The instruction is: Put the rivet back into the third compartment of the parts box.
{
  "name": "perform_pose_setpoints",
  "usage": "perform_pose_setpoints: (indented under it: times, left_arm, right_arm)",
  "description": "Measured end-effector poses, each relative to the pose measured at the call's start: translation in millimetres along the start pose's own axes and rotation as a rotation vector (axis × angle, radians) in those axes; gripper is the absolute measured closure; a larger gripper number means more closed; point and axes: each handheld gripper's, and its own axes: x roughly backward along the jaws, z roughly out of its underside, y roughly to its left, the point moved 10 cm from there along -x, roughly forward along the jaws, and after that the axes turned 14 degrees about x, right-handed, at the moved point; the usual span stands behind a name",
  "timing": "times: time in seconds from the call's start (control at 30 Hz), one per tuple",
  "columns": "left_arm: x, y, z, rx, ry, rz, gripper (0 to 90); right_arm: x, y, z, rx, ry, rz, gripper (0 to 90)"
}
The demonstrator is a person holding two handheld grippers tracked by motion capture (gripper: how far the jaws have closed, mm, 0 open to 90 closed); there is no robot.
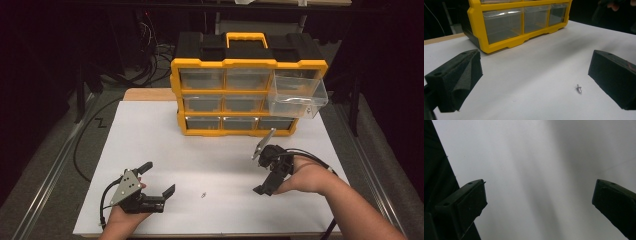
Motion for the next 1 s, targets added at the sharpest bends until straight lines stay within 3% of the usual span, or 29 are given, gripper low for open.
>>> perform_pose_setpoints:
  times: [0.2, 0.33, 0.47, 0.7, 0.73, 0.77, 0.8, 0.9, 0.93, 0.97, 1.0]
  left_arm:
    - [-0.3, 0.6, 0.0, 0.001, 0.001, -0.003, 0.4]
    - [0.2, 1.2, -0.2, -0.001, 0.001, -0.004, 0.3]
    - [-0.1, 1.3, -0.9, 0.002, -0.004, -0.002, 0.3]
    - [0.9, 2.5, -1.5, 0.002, -0.005, -0.003, 0.3]
    - [1.0, 2.4, -1.5, 0.001, -0.006, -0.002, 0.3]
    - [1.2, 2.4, -1.6, 0.002, -0.007, -0.002, 0.4]
    - [1.3, 2.4, -1.7, 0.004, -0.008, -0.001, 0.3]
    - [1.5, 2.1, -2.2, 0.008, -0.012, 0.000, 0.3]
    - [1.5, 2.1, -2.2, 0.008, -0.012, 0.000, 0.3]
    - [1.8, 2.1, -2.1, 0.006, -0.011, 0.000, 0.4]
    - [1.8, 2.1, -2.1, 0.006, -0.011, 0.000, 0.4]
  right_arm:
    - [-32.7, 4.1, -10.5, 0.033, 0.002, -0.010, 0.0]
    - [-45.5, 8.2, -22.8, 0.056, -0.020, -0.020, 0.1]
    - [-62.1, 17.3, -48.9, 0.089, -0.057, -0.035, 1.7]
    - [-77.7, 27.5, -76.1, 0.137, -0.084, -0.063, 6.8]
    - [-80.6, 29.5, -81.5, 0.148, -0.091, -0.068, 8.8]
    - [-83.8, 34.3, -89.6, 0.171, -0.103, -0.086, 17.6]
    - [-84.8, 36.3, -92.8, 0.179, -0.110, -0.093, 20.0]
    - [-87.9, 41.8, -104.6, 0.226, -0.129, -0.098, 39.4]
    - [-87.9, 41.8, -104.6, 0.226, -0.129, -0.098, 39.4]
    - [-89.9, 43.4, -110.5, 0.248, -0.128, -0.107, 51.3]
    - [-90.7, 44.1, -112.1, 0.253, -0.124, -0.111, 54.2]
